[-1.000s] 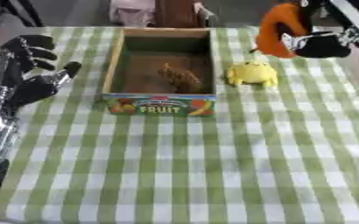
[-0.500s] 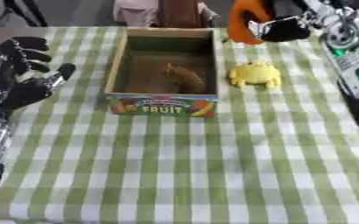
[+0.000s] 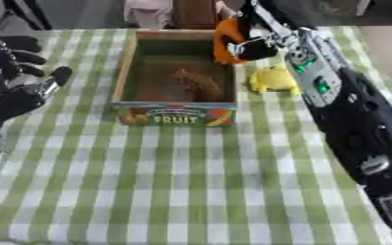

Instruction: Pick up objects on the table and place them in the box.

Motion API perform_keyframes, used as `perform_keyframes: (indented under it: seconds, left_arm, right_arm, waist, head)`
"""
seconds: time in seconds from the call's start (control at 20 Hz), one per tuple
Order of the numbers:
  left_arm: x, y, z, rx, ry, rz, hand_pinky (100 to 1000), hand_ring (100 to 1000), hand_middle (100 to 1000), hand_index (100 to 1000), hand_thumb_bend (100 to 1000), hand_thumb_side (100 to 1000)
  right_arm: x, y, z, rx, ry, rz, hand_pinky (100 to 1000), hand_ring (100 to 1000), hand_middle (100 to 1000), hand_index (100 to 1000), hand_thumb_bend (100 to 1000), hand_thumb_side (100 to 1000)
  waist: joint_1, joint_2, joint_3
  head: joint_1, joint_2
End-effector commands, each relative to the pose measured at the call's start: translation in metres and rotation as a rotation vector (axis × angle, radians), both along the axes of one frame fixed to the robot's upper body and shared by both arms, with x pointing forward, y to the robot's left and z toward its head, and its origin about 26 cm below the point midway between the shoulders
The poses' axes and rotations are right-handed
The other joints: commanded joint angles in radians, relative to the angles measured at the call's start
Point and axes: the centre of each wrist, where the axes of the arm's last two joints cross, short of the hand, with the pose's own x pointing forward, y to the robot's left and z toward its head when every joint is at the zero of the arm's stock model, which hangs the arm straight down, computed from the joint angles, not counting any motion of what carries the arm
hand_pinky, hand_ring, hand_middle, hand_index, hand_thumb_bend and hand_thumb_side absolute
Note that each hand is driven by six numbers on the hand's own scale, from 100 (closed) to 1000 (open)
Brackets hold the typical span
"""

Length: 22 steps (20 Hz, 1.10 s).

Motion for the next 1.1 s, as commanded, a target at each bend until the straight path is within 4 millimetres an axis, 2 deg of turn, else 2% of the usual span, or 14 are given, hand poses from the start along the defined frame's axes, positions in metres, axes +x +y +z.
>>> perform_keyframes:
  seconds: [0.05, 0.1, 0.25, 0.3, 0.35, 0.5, 0.65, 0.75, 0.9, 1.1]
  left_arm:
    - [-0.001, -0.003, 0.011, 0.000, -0.037, -0.018, 568, 615, 606, 696, 660, 191]
    - [-0.001, -0.003, 0.011, -0.001, -0.037, -0.019, 567, 615, 606, 696, 661, 191]
    - [-0.001, -0.004, 0.010, -0.006, -0.035, -0.020, 567, 614, 605, 696, 662, 192]
    - [-0.001, -0.004, 0.010, -0.007, -0.035, -0.019, 567, 614, 605, 695, 662, 192]
    - [-0.001, -0.004, 0.010, -0.008, -0.034, -0.018, 566, 614, 605, 695, 663, 192]
    - [-0.001, -0.004, 0.009, -0.011, -0.032, -0.018, 566, 613, 604, 695, 663, 193]
    - [-0.001, -0.003, 0.008, -0.012, -0.028, -0.015, 566, 613, 603, 695, 664, 193]
    - [-0.001, -0.003, 0.007, -0.013, -0.025, -0.014, 566, 613, 603, 695, 665, 193]
    - [-0.001, -0.003, 0.007, -0.014, -0.023, -0.011, 565, 612, 603, 695, 665, 193]
    - [-0.001, -0.002, 0.006, -0.013, -0.019, -0.008, 566, 612, 602, 695, 665, 194]
  right_arm:
    - [0.005, 0.005, 0.008, 0.004, -0.061, -0.041, 617, 589, 523, 290, 206, 100]
    - [0.006, 0.006, 0.005, 0.003, -0.069, -0.054, 617, 590, 525, 300, 210, 100]
    - [0.007, 0.010, -0.003, -0.008, -0.094, -0.081, 625, 606, 552, 452, 302, 100]
    - [0.007, 0.012, -0.006, -0.020, -0.099, -0.083, 634, 621, 574, 522, 375, 100]
    - [0.007, 0.013, -0.008, -0.037, -0.103, -0.082, 644, 639, 596, 588, 372, 100]
    - [0.006, 0.014, -0.008, -0.073, -0.125, -0.079, 657, 666, 630, 710, 450, 120]
    - [0.005, 0.015, -0.005, -0.088, -0.156, -0.073, 665, 679, 648, 776, 534, 236]
    - [0.004, 0.016, -0.002, -0.094, -0.185, -0.070, 671, 687, 659, 809, 574, 269]
    - [0.002, 0.017, 0.004, -0.089, -0.241, -0.067, 681, 701, 695, 881, 629, 279]
    - [-0.002, 0.018, 0.014, -0.059, -0.325, -0.062, 685, 705, 712, 910, 664, 275]
  waist:
    - [0.001, -0.012, 0.006]
    - [0.002, -0.011, 0.007]
    - [0.004, -0.008, 0.010]
    - [0.004, -0.007, 0.010]
    - [0.004, -0.007, 0.010]
    - [0.004, -0.007, 0.008]
    - [0.005, -0.008, 0.006]
    - [0.005, -0.008, 0.004]
    - [0.005, -0.009, 0.002]
    - [0.005, -0.009, -0.001]
  head:
    - [-0.008, -0.012]
    - [-0.009, -0.012]
    - [-0.011, -0.013]
    - [-0.011, -0.013]
    - [-0.010, -0.012]
    - [-0.009, -0.011]
    - [-0.009, -0.011]
    - [-0.008, -0.011]
    - [-0.008, -0.012]
    - [-0.007, -0.012]
